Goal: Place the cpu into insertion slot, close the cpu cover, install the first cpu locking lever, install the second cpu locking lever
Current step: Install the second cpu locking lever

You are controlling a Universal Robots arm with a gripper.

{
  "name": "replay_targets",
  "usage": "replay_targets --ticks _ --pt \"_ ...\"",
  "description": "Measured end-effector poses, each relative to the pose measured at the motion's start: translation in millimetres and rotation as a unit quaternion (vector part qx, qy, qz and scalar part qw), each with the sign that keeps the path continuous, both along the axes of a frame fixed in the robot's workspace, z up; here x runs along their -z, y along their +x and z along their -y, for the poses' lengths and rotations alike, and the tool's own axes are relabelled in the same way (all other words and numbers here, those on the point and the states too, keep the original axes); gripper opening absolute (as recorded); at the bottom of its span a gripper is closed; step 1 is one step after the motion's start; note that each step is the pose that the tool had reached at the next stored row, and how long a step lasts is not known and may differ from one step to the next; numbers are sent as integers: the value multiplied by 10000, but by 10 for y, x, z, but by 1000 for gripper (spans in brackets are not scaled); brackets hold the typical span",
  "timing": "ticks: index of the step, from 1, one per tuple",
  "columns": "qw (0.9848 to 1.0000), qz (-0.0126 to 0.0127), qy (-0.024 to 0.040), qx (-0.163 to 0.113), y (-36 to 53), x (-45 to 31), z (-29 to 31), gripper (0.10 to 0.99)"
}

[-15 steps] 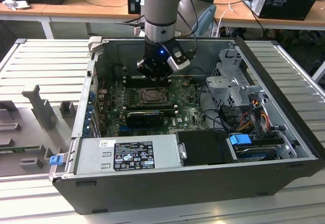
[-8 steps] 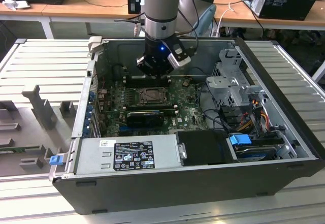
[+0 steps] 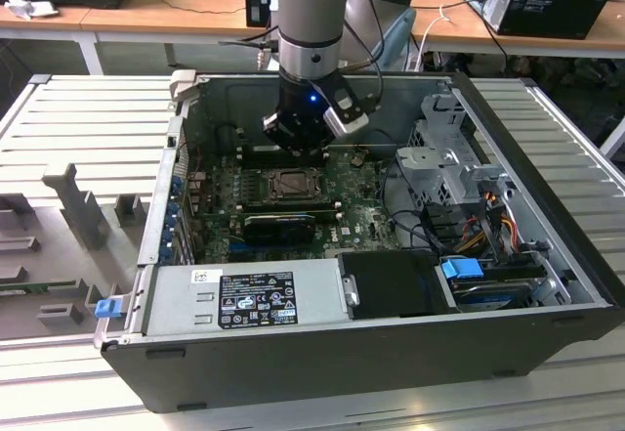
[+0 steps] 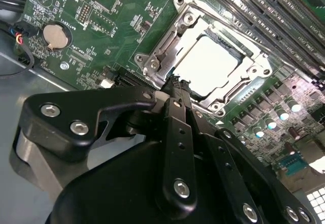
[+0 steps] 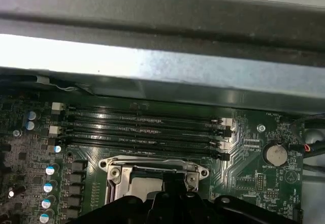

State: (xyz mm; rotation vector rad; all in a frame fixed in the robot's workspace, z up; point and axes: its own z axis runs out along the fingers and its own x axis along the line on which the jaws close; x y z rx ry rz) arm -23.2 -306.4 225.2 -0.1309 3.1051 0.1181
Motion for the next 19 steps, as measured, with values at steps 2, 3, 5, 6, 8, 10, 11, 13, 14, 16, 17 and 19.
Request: replay_targets --ticks 2,3,5,6,8,10,11,13,14,16,17,19 --pt "10000 0 -5 1 0 0 5 106" --pt "10000 0 -7 1 1 0 6 106" --pt "10000 -1 -9 0 1 -3 6 106" --pt "10000 -1 -10 0 1 -13 7 106" --pt "10000 -1 -9 0 1 -63 6 106" --pt "10000 -1 -10 0 1 -110 6 106" --pt "10000 -1 -12 0 1 -129 6 106" --pt "10000 -3 -23 0 1 -192 6 106" --pt "10000 -2 -24 0 1 -200 8 106" --pt "10000 -3 -25 0 1 -201 24 106" --pt "10000 -2 -25 0 1 -201 43 106" --pt "10000 -2 -26 0 1 -197 109 106"
